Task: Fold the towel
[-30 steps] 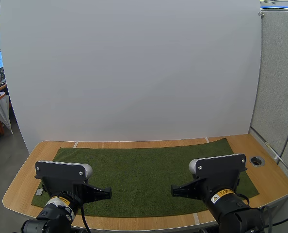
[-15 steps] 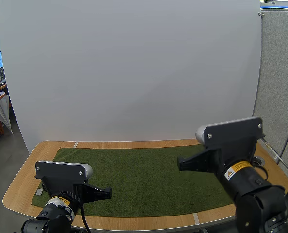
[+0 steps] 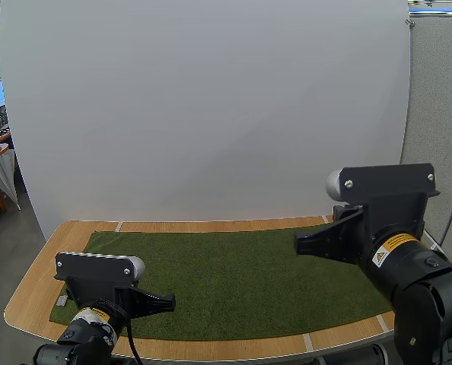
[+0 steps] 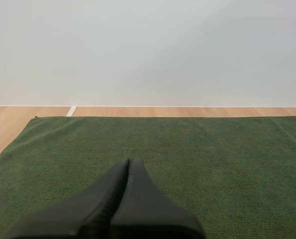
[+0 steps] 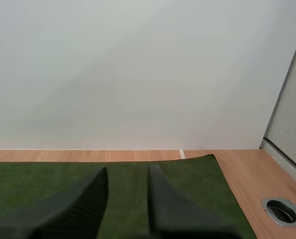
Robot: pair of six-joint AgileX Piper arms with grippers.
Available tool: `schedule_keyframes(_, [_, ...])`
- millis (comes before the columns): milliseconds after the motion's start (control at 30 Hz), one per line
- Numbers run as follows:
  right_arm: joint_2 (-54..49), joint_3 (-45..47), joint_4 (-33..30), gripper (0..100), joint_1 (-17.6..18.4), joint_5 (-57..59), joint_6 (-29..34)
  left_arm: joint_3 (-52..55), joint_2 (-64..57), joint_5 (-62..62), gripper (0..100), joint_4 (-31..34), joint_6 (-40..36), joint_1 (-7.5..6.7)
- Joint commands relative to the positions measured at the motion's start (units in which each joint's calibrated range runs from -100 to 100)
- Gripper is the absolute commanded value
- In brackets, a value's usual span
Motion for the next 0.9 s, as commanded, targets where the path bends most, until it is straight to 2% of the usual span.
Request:
schedule_keyframes(0, [0.0, -1.2, -0.5, 100, -0.5, 1.3, 0.3, 0.1, -0.2, -0.9, 0, 0.5, -0.3, 0.13])
schedule_keyframes(200, [0.0, -1.3, -4.4, 100, -1.4, 1.3, 0.0, 0.1, -0.2, -0.9, 0, 0.5, -0.3, 0.13])
schedule_keyframes(400, [0.0, -1.3, -4.5, 100, -3.2, 6.4, 0.0, 0.1, -0.2, -0.9, 0, 0.5, -0.3, 0.13])
schedule_keyframes(533, [0.0, -2.5, -4.4, 100, -4.5, 5.3, 1.6, 0.1, -0.2, -0.9, 0, 0.5, -0.3, 0.13])
schedule_keyframes(600, [0.0, -4.6, -4.4, 100, -5.1, 5.9, 4.5, 0.1, -0.2, -0.9, 0, 0.5, -0.3, 0.13])
schedule_keyframes(700, [1.1, -9.0, -4.5, 100, -5.4, 6.5, 4.6, 0.1, -0.2, -0.9, 0, 0.5, -0.3, 0.13])
schedule_keyframes(867, [11.3, -18.8, -4.8, 100, -5.4, 10.9, 5.2, 0.1, -0.2, -0.9, 0, 0.5, -0.3, 0.13])
